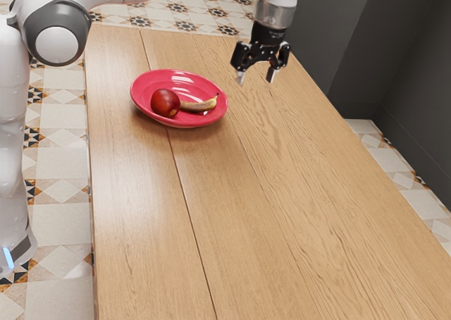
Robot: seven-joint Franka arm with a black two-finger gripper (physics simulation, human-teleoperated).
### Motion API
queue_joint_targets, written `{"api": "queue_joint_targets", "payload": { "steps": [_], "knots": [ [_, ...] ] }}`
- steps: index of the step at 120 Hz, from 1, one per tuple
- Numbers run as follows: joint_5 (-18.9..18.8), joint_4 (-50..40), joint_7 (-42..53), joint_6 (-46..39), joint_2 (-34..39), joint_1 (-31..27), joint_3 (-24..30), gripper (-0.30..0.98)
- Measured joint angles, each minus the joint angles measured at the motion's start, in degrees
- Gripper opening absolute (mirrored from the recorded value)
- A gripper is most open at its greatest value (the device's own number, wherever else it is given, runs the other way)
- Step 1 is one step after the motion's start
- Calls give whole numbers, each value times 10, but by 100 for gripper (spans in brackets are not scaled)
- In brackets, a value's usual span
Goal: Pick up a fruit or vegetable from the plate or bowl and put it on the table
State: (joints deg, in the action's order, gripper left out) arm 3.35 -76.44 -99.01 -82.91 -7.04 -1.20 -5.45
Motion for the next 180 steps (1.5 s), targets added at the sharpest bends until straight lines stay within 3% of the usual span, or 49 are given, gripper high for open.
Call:
{"api": "queue_joint_targets", "payload": {
  "steps": [37,61,88,104,115,123,142,153,180],
  "knots": [
    [4,0,-160,1,0,1,2,69],
    [7,0,-171,2,8,-1,0,69],
    [12,0,81,-3,4,-3,3,69],
    [57,-15,273,-23,-22,-60,-1,69],
    [55,-189,379,-98,64,-50,-2,69],
    [52,-261,440,-147,110,-41,-2,69],
    [48,-356,557,-215,180,-30,-19,69],
    [47,-395,615,-235,197,-32,-59,68],
    [46,-455,752,-244,254,-104,-89,69]
  ]
}}
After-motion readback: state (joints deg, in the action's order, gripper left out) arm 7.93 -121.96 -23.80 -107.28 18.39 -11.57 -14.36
